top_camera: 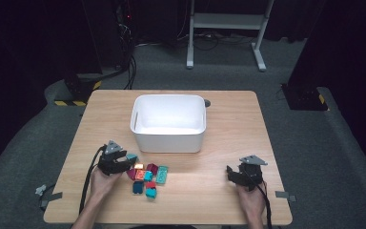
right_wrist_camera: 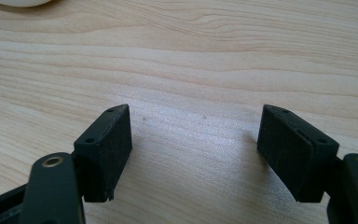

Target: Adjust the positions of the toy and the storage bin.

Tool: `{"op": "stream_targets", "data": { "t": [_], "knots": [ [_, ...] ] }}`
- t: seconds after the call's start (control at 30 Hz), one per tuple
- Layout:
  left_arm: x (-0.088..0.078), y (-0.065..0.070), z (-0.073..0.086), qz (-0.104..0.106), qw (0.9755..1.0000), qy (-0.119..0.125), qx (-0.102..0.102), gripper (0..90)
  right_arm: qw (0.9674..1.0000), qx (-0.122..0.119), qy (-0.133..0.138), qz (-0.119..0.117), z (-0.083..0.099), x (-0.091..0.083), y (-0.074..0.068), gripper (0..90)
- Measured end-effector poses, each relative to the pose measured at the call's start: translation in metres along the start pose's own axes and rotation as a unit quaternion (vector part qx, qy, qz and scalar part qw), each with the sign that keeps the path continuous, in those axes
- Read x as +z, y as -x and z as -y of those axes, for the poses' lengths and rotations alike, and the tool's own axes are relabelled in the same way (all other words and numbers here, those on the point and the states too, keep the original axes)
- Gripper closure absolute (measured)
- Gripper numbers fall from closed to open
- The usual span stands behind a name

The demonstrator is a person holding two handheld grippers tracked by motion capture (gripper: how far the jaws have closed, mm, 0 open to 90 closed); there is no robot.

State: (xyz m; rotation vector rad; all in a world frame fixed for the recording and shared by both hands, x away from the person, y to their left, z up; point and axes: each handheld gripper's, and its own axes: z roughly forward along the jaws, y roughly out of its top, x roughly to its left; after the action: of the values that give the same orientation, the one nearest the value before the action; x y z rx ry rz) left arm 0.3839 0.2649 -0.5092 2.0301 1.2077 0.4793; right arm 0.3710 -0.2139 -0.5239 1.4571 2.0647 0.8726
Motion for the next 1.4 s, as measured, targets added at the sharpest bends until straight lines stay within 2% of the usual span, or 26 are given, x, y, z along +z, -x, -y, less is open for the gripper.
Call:
{"op": "stream_targets", "data": {
  "t": [0.23,0.43,0.6,0.73,0.87,1.17,1.4],
  "knots": [
    [0.006,-0.001,0.001,0.002,1.0,-0.008,0.001,50.2,1.0,0.0,0.0,0.0,0.0,0.0,0.0,26.2],
    [0.009,0.0,0.002,-0.001,0.9998,-0.015,0.011,57.1,1.0,0.0,0.0,0.0,0.0,0.0,0.0,26.2],
    [0.008,0.0,0.002,-0.005,0.9997,-0.017,0.015,58.4,1.0,0.0,0.0,0.0,0.0,0.0,0.0,26.2],
    [0.003,-0.001,0.001,-0.004,0.9998,-0.007,0.019,58.6,1.0,0.0,0.0,0.0,0.0,0.0,0.0,26.2],
    [-0.005,-0.003,0.0,0.0,0.9999,0.0,0.011,58.7,1.0,0.0,0.0,0.0,0.0,0.0,0.0,26.2],
    [-0.012,-0.003,-0.002,0.01,0.9999,-0.008,0.011,58.7,1.0,0.0,0.0,0.0,0.0,0.0,0.0,26.2],
    [-0.024,-0.003,-0.008,0.02,0.9997,-0.012,0.01,58.7,1.0,-0.001,0.0,0.0,0.0,0.0,0.0,26.2]
  ]
}}
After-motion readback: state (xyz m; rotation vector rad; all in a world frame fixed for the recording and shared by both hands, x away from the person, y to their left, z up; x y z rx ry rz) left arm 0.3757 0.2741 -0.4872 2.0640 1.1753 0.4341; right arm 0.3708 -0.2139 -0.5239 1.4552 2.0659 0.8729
